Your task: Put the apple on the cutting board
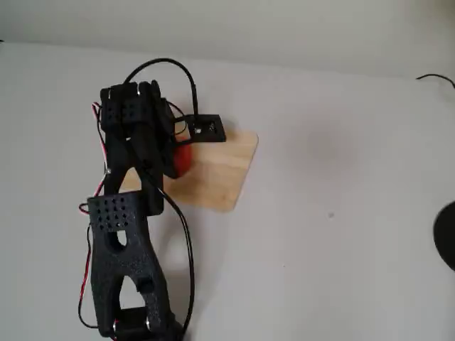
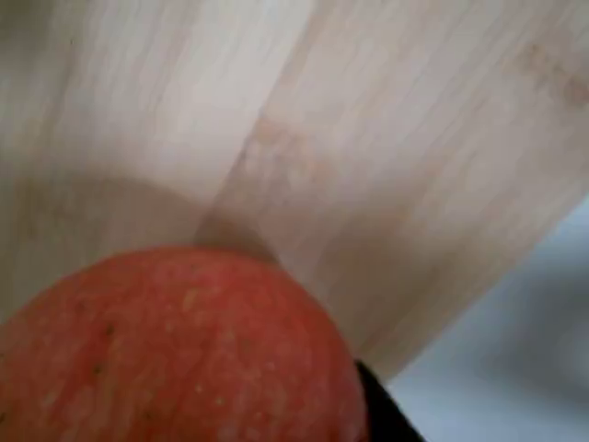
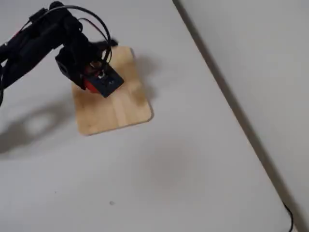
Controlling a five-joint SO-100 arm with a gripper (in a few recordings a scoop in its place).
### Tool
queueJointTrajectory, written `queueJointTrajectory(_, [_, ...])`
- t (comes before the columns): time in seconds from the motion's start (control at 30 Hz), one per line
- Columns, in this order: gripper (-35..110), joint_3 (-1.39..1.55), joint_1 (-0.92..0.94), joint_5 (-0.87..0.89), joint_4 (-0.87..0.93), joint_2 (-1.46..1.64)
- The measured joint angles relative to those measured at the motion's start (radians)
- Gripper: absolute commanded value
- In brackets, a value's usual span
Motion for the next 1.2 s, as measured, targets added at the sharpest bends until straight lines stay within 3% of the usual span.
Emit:
queueJointTrajectory(0.27, [95,0.075,0.002,-0.014,0.000,0.055])
queueJointTrajectory(0.5, [90,0.290,0.060,-0.025,0.000,0.376])
queueJointTrajectory(0.6, [74,0.402,0.120,-0.028,0.000,0.588])
queueJointTrajectory(0.73, [27,0.557,0.218,-0.035,0.000,0.888])
queueJointTrajectory(0.83, [10,0.661,0.285,-0.034,0.000,1.095])
queueJointTrajectory(0.97, [0,0.841,0.370,-0.031,0.000,1.365])
queueJointTrajectory(1.2, [0,1.358,0.499,0.003,-0.127,1.878])
